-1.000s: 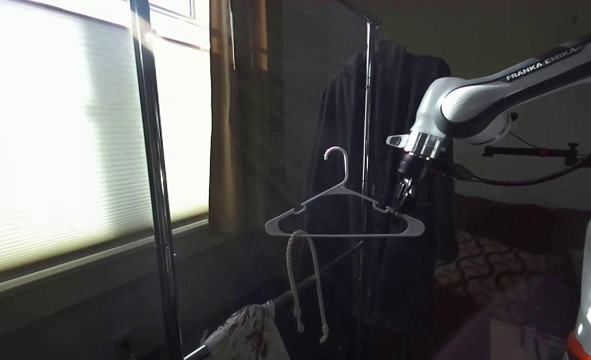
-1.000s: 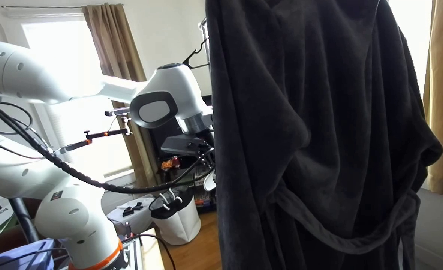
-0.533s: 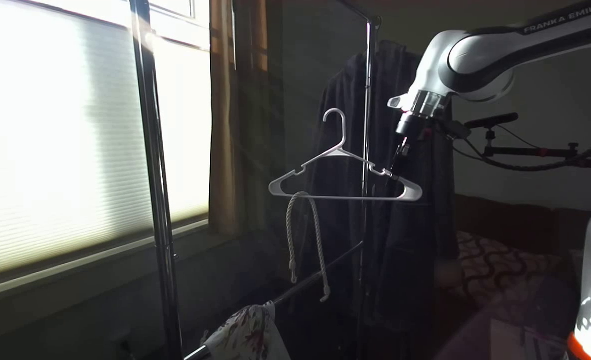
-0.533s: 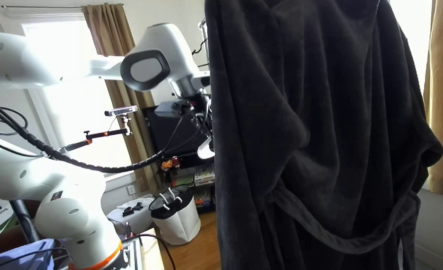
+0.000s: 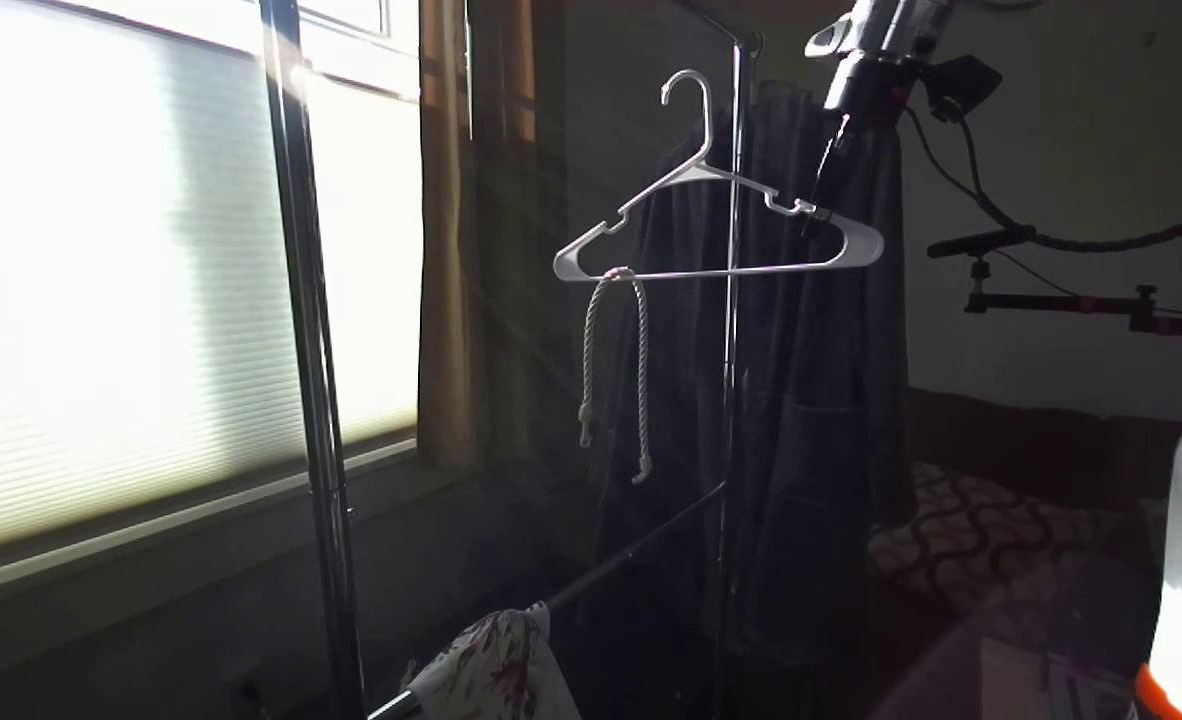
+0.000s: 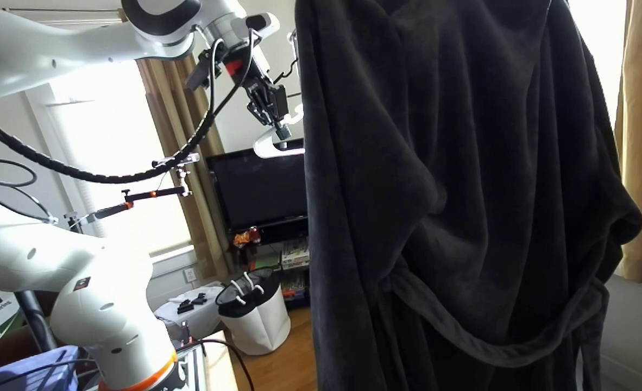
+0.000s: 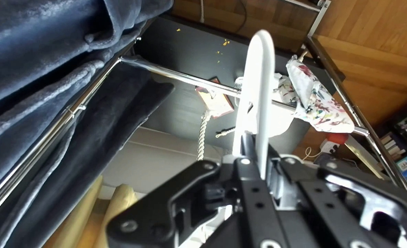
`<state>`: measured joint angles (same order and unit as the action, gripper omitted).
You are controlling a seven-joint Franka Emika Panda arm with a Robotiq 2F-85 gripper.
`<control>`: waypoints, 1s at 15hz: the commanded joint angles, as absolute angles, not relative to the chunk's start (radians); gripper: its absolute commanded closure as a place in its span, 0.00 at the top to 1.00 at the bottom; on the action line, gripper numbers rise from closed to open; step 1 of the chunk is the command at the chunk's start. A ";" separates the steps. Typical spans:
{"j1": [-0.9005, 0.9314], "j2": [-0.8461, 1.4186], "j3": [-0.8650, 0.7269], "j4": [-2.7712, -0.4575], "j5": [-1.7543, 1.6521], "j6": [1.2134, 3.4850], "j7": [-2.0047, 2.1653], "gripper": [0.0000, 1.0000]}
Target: Hang the white coat hanger on the top railing
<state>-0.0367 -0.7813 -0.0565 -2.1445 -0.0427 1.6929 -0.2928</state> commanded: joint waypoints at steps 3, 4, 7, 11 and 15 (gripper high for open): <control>0.014 -0.789 -0.083 -2.121 -0.021 1.718 -0.292 0.01; 0.017 -0.777 -0.082 -2.084 -0.020 1.705 -0.286 0.01; 0.021 -0.735 -0.078 -1.958 -0.026 1.652 -0.275 0.01; 0.021 -0.637 -0.086 -1.757 -0.017 1.589 -0.259 0.01; 0.008 -0.471 -0.093 -1.525 -0.019 1.480 -0.229 0.01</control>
<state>0.0047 -0.6220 -0.0808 -1.7221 -0.0271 1.5879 -0.2652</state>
